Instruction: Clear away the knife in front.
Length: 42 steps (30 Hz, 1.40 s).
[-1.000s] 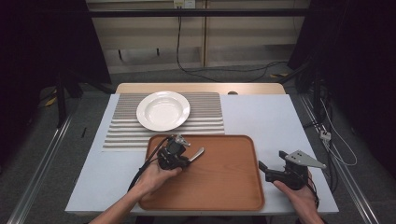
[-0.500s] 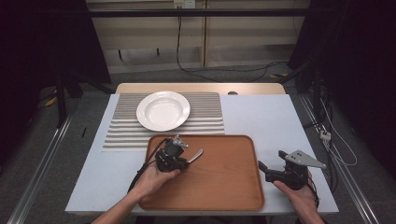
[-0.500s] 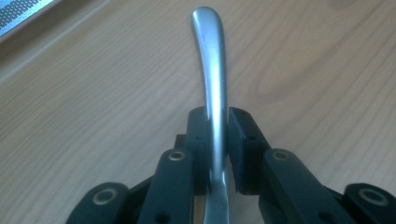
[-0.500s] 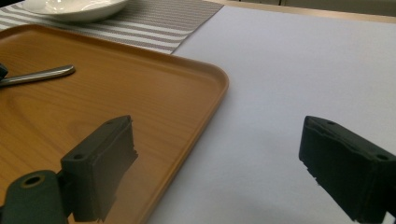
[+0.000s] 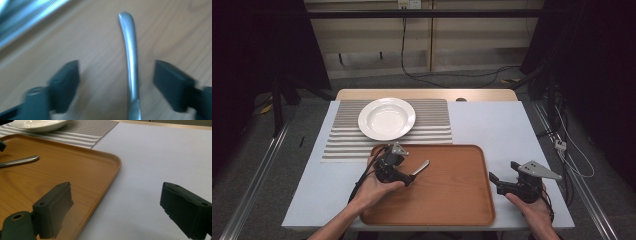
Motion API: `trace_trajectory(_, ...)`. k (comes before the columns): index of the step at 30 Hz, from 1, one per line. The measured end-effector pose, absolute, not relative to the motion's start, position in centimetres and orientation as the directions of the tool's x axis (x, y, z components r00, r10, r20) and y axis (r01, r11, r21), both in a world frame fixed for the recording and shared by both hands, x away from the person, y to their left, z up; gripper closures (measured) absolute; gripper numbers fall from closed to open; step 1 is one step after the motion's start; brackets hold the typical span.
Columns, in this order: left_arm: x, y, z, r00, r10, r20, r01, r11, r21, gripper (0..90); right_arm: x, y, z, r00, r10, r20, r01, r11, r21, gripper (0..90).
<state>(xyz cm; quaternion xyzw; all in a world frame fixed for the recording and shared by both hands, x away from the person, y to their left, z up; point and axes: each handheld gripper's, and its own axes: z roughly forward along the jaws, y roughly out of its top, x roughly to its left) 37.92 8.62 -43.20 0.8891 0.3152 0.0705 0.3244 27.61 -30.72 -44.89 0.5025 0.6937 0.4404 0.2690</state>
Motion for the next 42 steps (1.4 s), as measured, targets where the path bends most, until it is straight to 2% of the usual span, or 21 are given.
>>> trace_trajectory(2,38.1,9.0,-42.8,0.772,0.625,-0.114,0.546,-0.56,0.623,7.9,27.6,-30.7,-44.8,-0.351,0.934,0.068,0.459,0.108,0.882,10.5)
trace_trajectory(3,38.1,9.1,-42.4,0.762,0.639,-0.107,0.555,-0.557,0.618,7.3,27.6,-30.7,-44.8,-0.354,0.933,0.067,0.457,0.11,0.883,10.5)
trace_trajectory(7,37.5,9.5,-41.4,0.806,0.581,-0.115,0.501,-0.565,0.655,7.3,27.6,-30.6,-44.8,-0.354,0.933,0.068,0.458,0.11,0.882,10.5)
trace_trajectory(13,36.4,8.8,-40.8,0.861,0.503,-0.079,0.412,-0.596,0.69,20.1,27.7,-30.5,-44.8,-0.355,0.933,0.063,0.458,0.115,0.881,10.5)
trace_trajectory(15,36.0,8.4,-40.8,0.885,0.462,-0.063,0.369,-0.611,0.7,34.4,27.7,-30.5,-44.8,-0.354,0.933,0.065,0.459,0.113,0.881,10.5)
trace_trajectory(17,35.7,8.0,-40.7,0.893,0.448,-0.049,0.355,-0.634,0.687,37.7,27.7,-30.4,-44.8,-0.355,0.933,0.065,0.458,0.113,0.882,10.5)
trace_trajectory(18,35.6,7.9,-40.7,0.9,0.435,-0.035,0.338,-0.644,0.686,47.4,27.7,-30.4,-44.8,-0.355,0.933,0.062,0.459,0.116,0.881,10.5)
trace_trajectory(19,35.4,7.8,-40.7,0.899,0.437,-0.032,0.332,-0.632,0.7,52.9,27.7,-30.4,-44.8,-0.355,0.933,0.062,0.458,0.116,0.881,10.5)
trace_trajectory(20,35.4,7.6,-40.7,0.906,0.423,-0.021,0.317,-0.645,0.696,54.0,27.6,-30.4,-44.7,-0.356,0.933,0.061,0.457,0.116,0.882,10.5)
trace_trajectory(22,35.2,7.5,-40.6,0.902,0.432,-0.015,0.316,-0.635,0.705,64.8,27.5,-30.5,-44.7,-0.354,0.933,0.059,0.456,0.117,0.882,10.5)
trace_trajectory(24,35.1,7.4,-40.8,0.902,0.43,-0.035,0.323,-0.62,0.715,75.9,27.4,-30.5,-44.7,-0.351,0.934,0.06,0.455,0.114,0.883,10.5)
trace_trajectory(28,35.0,7.0,-41.4,0.902,0.424,-0.081,0.351,-0.61,0.711,90.0,27.5,-30.5,-44.7,-0.348,0.935,0.061,0.458,0.113,0.882,10.5)
trace_trajectory(35,34.8,6.0,-42.5,0.914,0.403,-0.041,0.316,-0.649,0.692,90.0,27.4,-30.4,-44.7,-0.352,0.934,0.058,0.456,0.118,0.882,10.5)
trace_trajectory(38,34.9,5.7,-42.9,0.908,0.417,-0.039,0.336,-0.669,0.663,90.0,27.4,-30.4,-44.7,-0.352,0.934,0.058,0.457,0.118,0.882,10.5)
trace_trajectory(39,35.1,5.5,-43.2,0.91,0.409,-0.071,0.348,-0.658,0.668,90.0,27.4,-30.5,-44.7,-0.35,0.935,0.058,0.458,0.117,0.881,10.5)
trace_trajectory(42,35.5,5.5,-43.6,0.911,0.411,-0.027,0.339,-0.711,0.615,90.0,27.5,-30.5,-44.7,-0.35,0.935,0.058,0.457,0.117,0.882,10.5)
